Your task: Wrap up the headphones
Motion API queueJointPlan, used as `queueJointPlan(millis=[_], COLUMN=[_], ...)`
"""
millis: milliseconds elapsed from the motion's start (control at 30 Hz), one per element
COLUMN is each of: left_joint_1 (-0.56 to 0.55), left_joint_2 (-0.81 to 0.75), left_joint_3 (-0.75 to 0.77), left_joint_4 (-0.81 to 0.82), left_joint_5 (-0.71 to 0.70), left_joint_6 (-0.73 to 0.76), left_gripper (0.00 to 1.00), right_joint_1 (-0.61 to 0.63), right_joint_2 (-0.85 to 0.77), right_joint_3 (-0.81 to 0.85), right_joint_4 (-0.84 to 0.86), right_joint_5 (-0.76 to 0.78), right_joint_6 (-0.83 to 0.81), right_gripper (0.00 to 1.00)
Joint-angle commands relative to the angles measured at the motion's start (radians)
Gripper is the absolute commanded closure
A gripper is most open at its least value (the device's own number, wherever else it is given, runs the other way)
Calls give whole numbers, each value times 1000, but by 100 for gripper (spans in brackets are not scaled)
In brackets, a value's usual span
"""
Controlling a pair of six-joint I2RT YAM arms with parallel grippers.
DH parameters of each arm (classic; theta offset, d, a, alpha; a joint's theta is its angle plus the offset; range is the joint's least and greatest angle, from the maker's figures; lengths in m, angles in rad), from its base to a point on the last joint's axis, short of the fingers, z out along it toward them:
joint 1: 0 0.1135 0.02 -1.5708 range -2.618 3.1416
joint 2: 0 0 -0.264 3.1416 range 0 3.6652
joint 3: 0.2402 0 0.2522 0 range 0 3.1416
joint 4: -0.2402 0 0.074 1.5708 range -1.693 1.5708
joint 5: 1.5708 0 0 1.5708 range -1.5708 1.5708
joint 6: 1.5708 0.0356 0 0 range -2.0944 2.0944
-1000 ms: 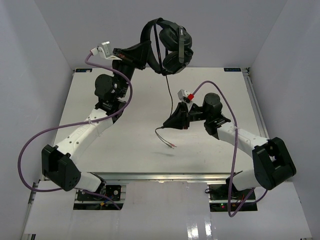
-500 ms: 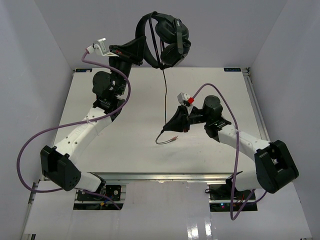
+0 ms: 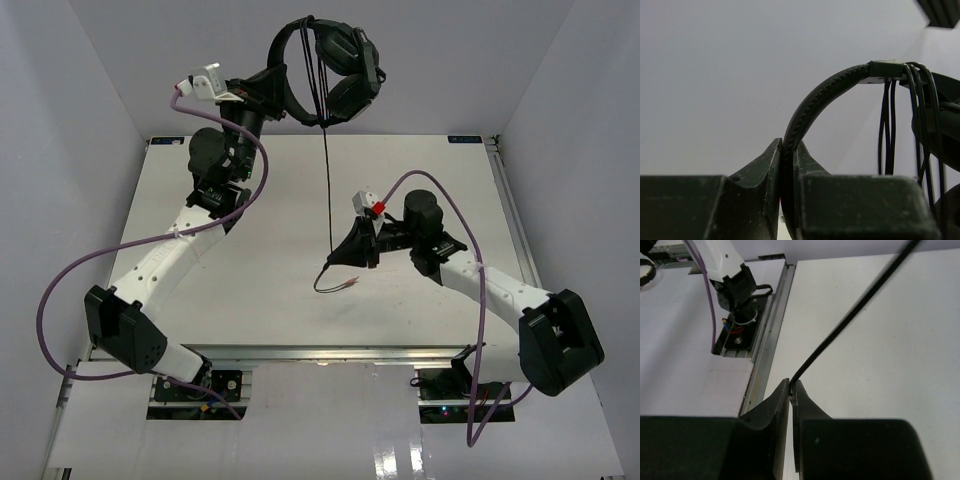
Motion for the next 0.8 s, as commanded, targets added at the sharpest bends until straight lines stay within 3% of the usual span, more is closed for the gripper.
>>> queueJointPlan(millis=[0, 133, 333, 400, 633, 767], left_joint_1=[39, 103, 99, 87, -54, -59], left_joint_2=[46, 79, 162, 178, 67, -68], left_joint_3=[70, -43, -163, -180, -459, -587], left_joint_4=[-95, -84, -141, -162, -152, -204], left_joint_5=[-203, -275, -259, -244, -159, 54], left_joint_6=[290, 462, 573, 599, 958, 994], left_gripper=[100, 100, 100, 100, 100, 100], right_joint_1=[20, 70, 101, 104, 104, 98], right_joint_2=[-83, -160, -196, -196, -191, -171], right_joint_3=[139, 281, 427, 476, 518, 461], right_joint_4=[-480, -860, -1063, -1079, -996, -906], right_joint_5=[122, 335, 581, 649, 1151, 1301], right_joint_6=[-426, -660, -794, -824, -992, -1077], right_gripper=[92, 92, 92, 92, 92, 92])
